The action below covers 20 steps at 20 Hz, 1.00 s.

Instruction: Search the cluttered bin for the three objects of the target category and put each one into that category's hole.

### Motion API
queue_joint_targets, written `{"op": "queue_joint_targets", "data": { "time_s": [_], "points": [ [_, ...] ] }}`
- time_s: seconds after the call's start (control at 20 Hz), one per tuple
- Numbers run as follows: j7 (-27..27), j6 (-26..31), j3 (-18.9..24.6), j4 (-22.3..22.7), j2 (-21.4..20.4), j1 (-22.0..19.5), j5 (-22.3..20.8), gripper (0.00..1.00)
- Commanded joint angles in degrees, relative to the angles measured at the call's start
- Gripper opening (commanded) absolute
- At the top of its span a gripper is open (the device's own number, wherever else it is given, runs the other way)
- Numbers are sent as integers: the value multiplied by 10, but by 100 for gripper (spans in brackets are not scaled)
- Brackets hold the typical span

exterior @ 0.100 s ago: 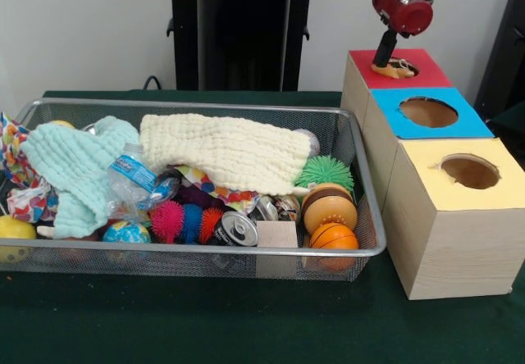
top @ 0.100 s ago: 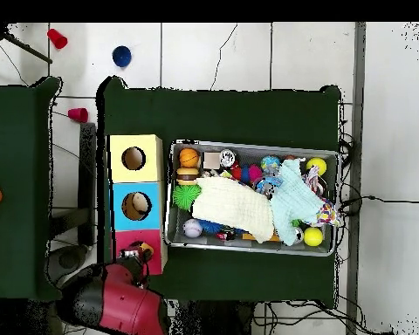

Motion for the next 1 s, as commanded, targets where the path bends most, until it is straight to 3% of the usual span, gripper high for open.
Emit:
{"op": "queue_joint_targets", "data": {
  "time_s": [0.05,0.5,0.85,1.0],
  "points": [
    [113,-77,100,-20,51,-34,46,0],
    [99,-20,76,-40,26,-19,55,0],
    [29,69,21,-42,-33,-36,-6,0],
    [25,95,5,-53,-37,-32,-19,0]
  ]
}}
